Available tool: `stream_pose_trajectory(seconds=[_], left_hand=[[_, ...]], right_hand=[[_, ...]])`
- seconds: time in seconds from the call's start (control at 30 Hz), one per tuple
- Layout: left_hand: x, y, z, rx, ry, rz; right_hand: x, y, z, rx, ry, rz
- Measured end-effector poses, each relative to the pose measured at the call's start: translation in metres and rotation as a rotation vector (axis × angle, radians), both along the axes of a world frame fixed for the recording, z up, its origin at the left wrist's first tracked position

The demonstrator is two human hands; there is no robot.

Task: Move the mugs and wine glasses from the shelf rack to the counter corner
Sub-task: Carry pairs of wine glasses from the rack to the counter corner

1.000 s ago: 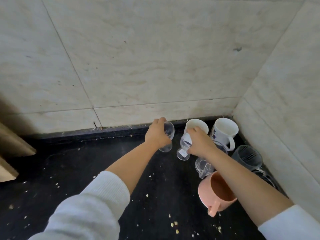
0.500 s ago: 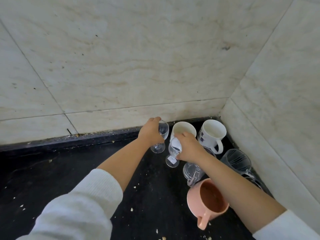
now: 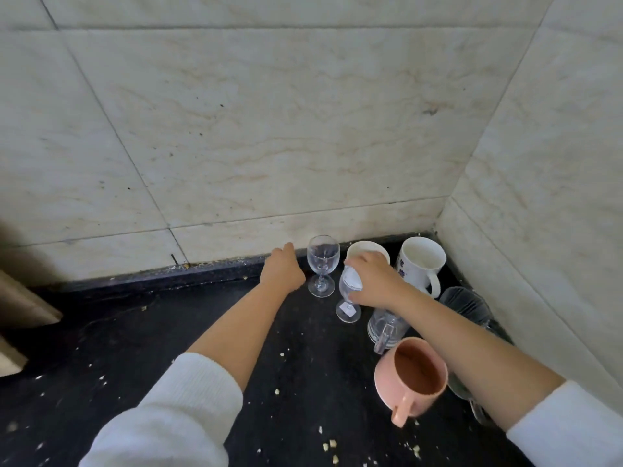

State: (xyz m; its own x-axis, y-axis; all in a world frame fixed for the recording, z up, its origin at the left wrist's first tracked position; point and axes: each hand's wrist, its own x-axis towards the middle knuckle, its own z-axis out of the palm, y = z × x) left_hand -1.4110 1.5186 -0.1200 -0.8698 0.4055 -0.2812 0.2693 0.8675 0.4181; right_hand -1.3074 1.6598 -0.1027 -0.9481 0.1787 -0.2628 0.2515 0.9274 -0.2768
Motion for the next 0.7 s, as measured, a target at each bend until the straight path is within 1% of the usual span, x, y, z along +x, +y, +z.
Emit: stream_pose_trajectory(seconds=[0.1, 0.17, 0.27, 0.33, 0.5, 0.6, 0.7], left_hand=[[0.018, -0.041, 0.027, 0.016, 0.020, 0.131], [0.035, -0.075, 0.049, 0.015, 0.076, 0.218], [0.081, -0.136, 0.078, -0.047, 0.195, 0.331], [0.119, -0.179, 0.095, -0.122, 0.212, 0.389], [0.241, -0.298, 0.131, -0.290, 0.231, 0.623], [0.320, -0.358, 0.146, -0.318, 0.216, 0.793], [0.414, -0.418, 0.158, -0.351, 0.216, 1.004]], right_hand=[[-0.002, -0.031, 0.026, 0.030, 0.090, 0.102], [0.000, -0.058, 0.045, 0.019, 0.152, 0.170], [0.015, -0.109, 0.070, -0.048, 0.197, 0.288], [0.032, -0.144, 0.083, -0.092, 0.216, 0.388], [0.090, -0.255, 0.114, -0.252, 0.241, 0.673], [0.128, -0.328, 0.129, -0.303, 0.253, 0.846], [0.186, -0.415, 0.145, -0.348, 0.229, 1.079]])
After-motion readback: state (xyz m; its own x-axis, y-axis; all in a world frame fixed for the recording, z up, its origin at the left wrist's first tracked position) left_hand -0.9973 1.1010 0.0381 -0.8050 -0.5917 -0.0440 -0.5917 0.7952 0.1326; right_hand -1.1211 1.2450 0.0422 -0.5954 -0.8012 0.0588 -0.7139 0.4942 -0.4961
